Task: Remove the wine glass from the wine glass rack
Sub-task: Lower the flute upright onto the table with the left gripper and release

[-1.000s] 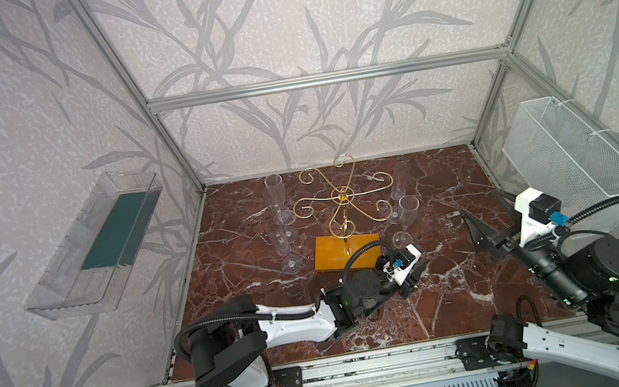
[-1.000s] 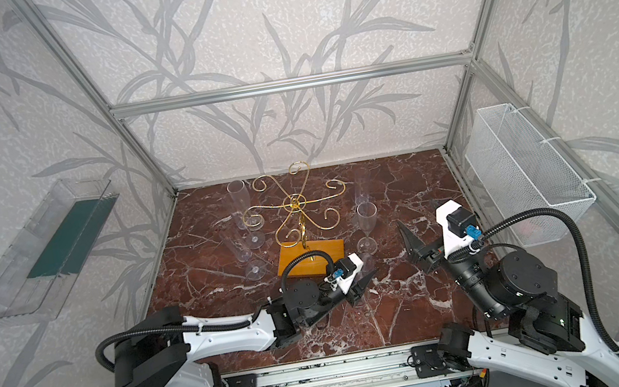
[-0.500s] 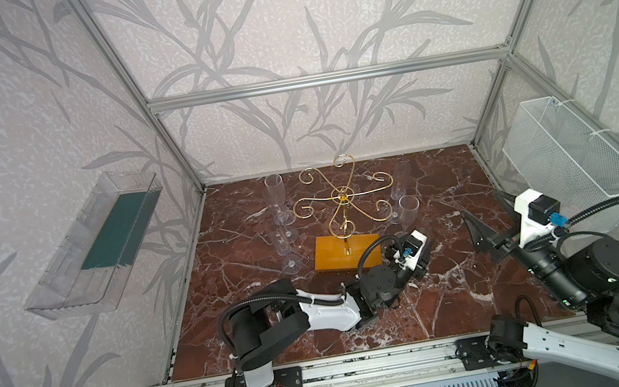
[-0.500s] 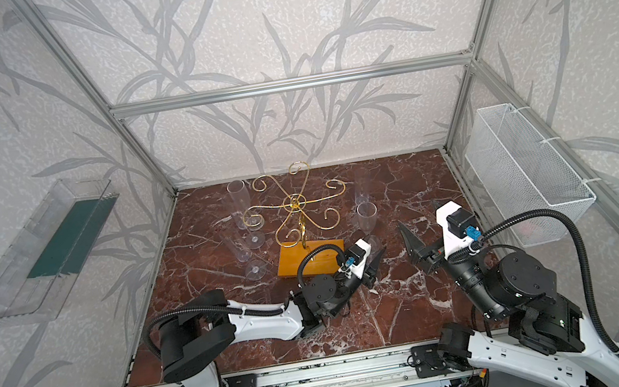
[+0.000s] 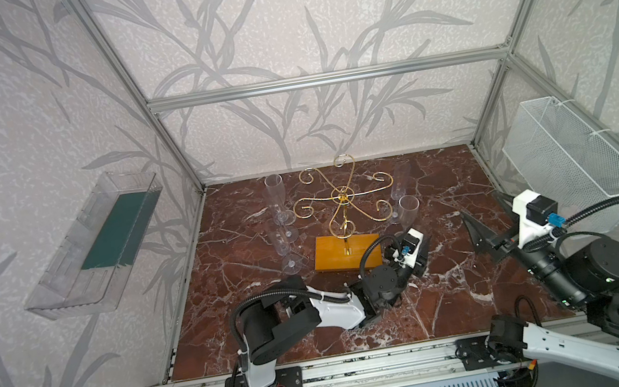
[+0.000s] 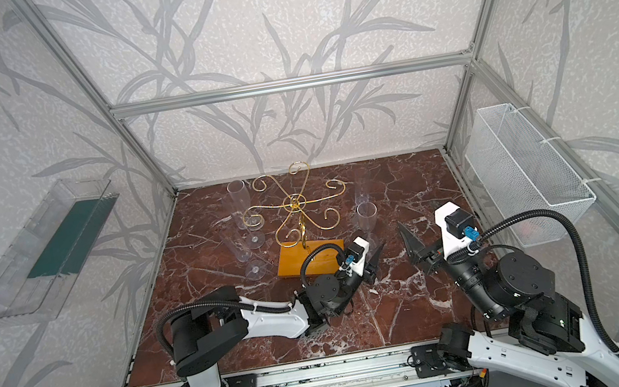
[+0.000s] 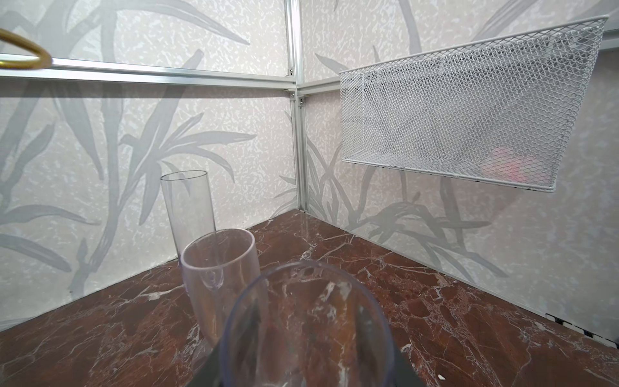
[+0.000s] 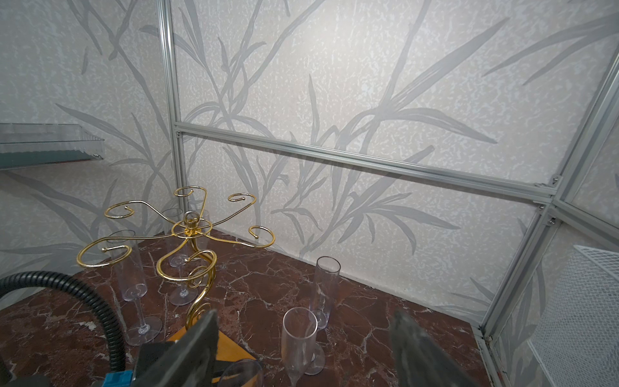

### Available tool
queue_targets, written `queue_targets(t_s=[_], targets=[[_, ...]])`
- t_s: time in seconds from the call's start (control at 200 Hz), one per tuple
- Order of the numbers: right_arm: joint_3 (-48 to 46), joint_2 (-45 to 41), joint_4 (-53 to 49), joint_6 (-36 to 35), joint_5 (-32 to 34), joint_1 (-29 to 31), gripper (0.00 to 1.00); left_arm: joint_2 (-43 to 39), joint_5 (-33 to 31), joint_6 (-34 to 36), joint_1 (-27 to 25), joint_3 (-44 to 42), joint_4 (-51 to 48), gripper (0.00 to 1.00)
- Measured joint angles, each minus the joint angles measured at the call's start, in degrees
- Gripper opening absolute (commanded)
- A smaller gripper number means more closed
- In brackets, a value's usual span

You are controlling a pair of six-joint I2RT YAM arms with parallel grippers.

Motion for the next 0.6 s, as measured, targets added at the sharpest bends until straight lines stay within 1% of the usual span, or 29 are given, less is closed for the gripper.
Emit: queue_targets(t_s=[0.08,0.225,0.34,0.6], targets=[[0.0,0.0,0.0,0.09,0.0,0.0,0.79,0.11,-0.17,-0.28,0.0,0.15,-0.39,0.52],[0.0,0.0,0.0,0.17,0.02,0.0,0.79,0.11,-0.42,-0.46,0.02,0.87,-0.7,0.56],[0.0,0.0,-0.07,0.17,0.07,0.0,0.79,0.11,-0.52,-0.55,0.02,0.94,-0.83,0.64],[0.0,0.0,-0.17,0.46,0.39,0.0,0.79,0.11,-0.59,-0.81,0.02,0.94,-1.55,0.72]])
